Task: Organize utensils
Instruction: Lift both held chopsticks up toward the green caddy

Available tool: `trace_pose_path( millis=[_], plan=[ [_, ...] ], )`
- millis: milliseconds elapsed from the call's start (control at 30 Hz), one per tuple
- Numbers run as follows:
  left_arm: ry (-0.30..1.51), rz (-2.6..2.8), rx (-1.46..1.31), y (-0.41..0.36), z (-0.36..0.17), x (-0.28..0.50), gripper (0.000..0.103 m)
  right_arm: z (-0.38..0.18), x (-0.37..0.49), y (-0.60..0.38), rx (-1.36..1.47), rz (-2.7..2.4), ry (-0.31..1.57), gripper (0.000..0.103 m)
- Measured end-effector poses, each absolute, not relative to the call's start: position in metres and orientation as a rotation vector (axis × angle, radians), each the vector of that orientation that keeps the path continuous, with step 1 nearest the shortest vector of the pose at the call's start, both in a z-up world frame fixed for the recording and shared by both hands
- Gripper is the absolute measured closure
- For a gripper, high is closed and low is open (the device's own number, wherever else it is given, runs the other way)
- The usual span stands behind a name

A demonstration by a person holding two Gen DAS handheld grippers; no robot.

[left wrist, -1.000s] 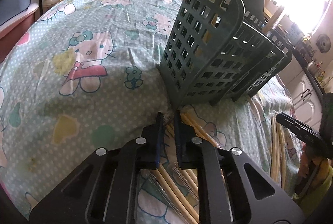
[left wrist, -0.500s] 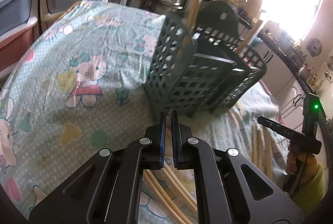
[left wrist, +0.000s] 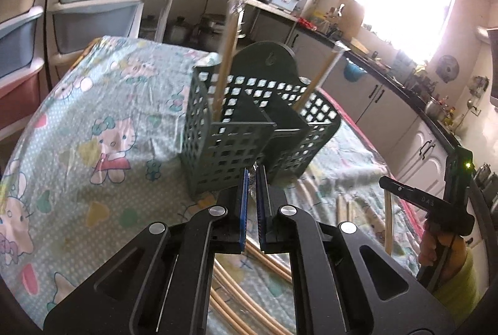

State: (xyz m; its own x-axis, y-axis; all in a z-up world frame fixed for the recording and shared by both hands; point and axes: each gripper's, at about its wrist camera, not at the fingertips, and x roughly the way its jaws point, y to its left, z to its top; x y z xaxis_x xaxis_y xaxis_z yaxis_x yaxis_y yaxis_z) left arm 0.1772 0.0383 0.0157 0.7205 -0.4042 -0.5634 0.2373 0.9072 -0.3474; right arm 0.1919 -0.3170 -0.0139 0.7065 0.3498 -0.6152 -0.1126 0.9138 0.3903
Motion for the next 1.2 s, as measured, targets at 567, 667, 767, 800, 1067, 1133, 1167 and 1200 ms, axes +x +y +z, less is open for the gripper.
trace_pose_path(
  millis=[567,667,767,800,1067,1133,1167,1200],
  plan=[
    [0.589,-0.425,-0.253,0.027,0.052,0.158,0.101,0.024,0.157,-0.301,0.294,0.305,0.629,0.097],
    [0.575,-0.436,-0.249,0.026,0.059,0.157,0.101,0.035,0.152,-0.294,0.280,0.326,0.603,0.097],
    [0.556,-0.445,-0.245,0.024,0.067,0.156,0.101,0.047,0.148,-0.286,0.266,0.342,0.573,0.097],
    [0.551,-0.448,-0.244,0.024,0.069,0.156,0.101,0.051,0.147,-0.284,0.262,0.350,0.562,0.097],
    [0.512,-0.470,-0.247,0.021,0.083,0.157,0.101,0.073,0.143,-0.269,0.241,0.370,0.501,0.097],
    [0.503,-0.477,-0.249,0.020,0.087,0.157,0.101,0.077,0.143,-0.267,0.242,0.377,0.492,0.097],
    [0.498,-0.480,-0.248,0.019,0.089,0.157,0.101,0.079,0.142,-0.266,0.241,0.379,0.487,0.097],
    [0.494,-0.481,-0.246,0.018,0.091,0.158,0.101,0.080,0.142,-0.264,0.239,0.379,0.482,0.097]
  ],
)
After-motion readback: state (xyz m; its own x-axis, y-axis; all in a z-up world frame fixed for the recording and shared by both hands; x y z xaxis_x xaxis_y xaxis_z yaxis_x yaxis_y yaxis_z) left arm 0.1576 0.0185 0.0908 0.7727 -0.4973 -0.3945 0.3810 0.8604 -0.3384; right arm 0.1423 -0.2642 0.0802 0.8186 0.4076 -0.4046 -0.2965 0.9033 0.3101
